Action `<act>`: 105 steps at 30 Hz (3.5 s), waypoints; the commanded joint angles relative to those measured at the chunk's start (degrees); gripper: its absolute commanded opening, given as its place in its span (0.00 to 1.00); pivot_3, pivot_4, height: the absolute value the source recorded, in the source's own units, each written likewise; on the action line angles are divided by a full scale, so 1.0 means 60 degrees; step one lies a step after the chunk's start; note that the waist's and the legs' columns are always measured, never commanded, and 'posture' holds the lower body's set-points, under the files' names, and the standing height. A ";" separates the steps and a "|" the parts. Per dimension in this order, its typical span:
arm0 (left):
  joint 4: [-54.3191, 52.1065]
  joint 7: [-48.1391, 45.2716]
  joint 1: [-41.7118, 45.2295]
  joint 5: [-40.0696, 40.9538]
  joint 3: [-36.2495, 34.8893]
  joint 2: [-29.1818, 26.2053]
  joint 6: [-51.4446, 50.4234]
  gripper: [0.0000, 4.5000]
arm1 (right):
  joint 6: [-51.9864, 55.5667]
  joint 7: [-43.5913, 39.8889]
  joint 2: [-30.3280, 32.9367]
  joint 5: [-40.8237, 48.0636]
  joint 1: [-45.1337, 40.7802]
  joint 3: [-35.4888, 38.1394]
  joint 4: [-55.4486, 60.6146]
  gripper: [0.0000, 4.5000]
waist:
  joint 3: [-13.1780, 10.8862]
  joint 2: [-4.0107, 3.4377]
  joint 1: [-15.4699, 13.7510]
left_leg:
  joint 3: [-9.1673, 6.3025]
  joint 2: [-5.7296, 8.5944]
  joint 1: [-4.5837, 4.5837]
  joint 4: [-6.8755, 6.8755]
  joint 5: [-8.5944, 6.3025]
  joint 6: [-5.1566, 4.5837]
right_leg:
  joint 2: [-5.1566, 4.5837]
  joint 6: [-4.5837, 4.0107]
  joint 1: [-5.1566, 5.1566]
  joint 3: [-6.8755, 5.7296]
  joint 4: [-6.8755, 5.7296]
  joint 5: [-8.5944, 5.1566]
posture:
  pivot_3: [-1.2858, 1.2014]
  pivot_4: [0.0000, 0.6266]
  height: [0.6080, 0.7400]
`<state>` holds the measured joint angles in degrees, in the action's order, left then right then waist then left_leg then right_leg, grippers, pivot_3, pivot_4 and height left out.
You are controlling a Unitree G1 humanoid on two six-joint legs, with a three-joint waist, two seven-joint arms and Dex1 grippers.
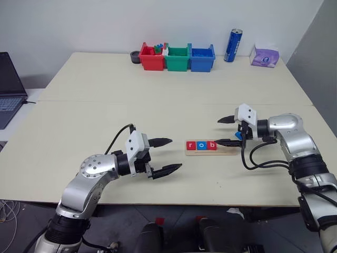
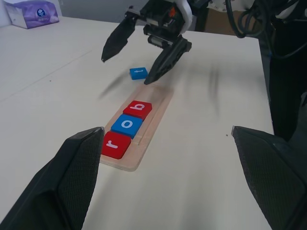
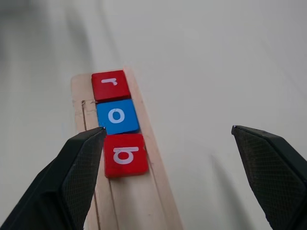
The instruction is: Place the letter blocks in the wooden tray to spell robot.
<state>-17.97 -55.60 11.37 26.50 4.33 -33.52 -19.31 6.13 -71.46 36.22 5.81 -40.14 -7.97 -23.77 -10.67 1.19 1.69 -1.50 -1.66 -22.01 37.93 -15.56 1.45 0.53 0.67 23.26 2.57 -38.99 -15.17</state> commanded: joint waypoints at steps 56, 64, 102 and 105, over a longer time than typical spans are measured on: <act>-0.0245 -0.0052 0.0029 0.0000 0.0042 0.0056 0.0186 1.00 | 0.4840 0.4560 0.0307 0.1701 0.3871 0.3606 0.5425 0.78 | 0.0000 0.0000 -0.0023 | -0.0002 0.0008 -0.0008 0.0000 0.0000 0.0000 | -0.0006 0.0008 0.0000 0.0002 0.0001 -0.0004 | 0.52 0.24 1.00; 0.0082 -0.0236 0.0392 -0.0043 0.0244 0.0182 0.0230 1.00 | 0.4809 0.9666 -0.1533 -0.0371 0.5060 0.4581 0.6159 1.00 | 0.0004 -0.0006 0.0014 | 0.0007 0.0010 -0.0006 -0.0003 0.0002 0.0004 | 0.0005 0.0047 0.0004 0.0019 -0.0002 -0.0027 | 0.52 0.24 1.00; 0.0310 -0.0516 0.0744 -0.0080 0.0352 0.0266 0.0131 1.00 | 0.3338 0.9740 -0.1071 0.1074 0.4037 0.6000 0.1238 1.00 | 0.0009 -0.0014 0.0026 | 0.0024 0.0013 0.0001 -0.0003 0.0001 0.0001 | 0.0031 0.0049 0.0003 0.0028 0.0003 -0.0028 | 0.52 0.24 1.00; 0.0272 -0.0484 0.0710 -0.0074 0.0332 0.0253 0.0129 1.00 | 0.3245 0.9779 -0.1131 0.1198 0.4055 0.6013 0.1184 0.80 | 0.0009 -0.0014 0.0025 | 0.0024 0.0013 0.0003 -0.0002 0.0001 0.0001 | 0.0030 0.0049 0.0000 0.0030 0.0002 -0.0027 | 0.52 0.24 1.00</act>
<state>-14.80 -58.61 15.80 25.89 7.09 -31.62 -18.73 26.06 -13.49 29.28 12.61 -16.16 27.15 -16.23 -10.61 1.11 1.84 -1.37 -1.58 -22.00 37.93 -15.56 1.45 0.72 0.96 23.26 2.75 -38.98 -15.34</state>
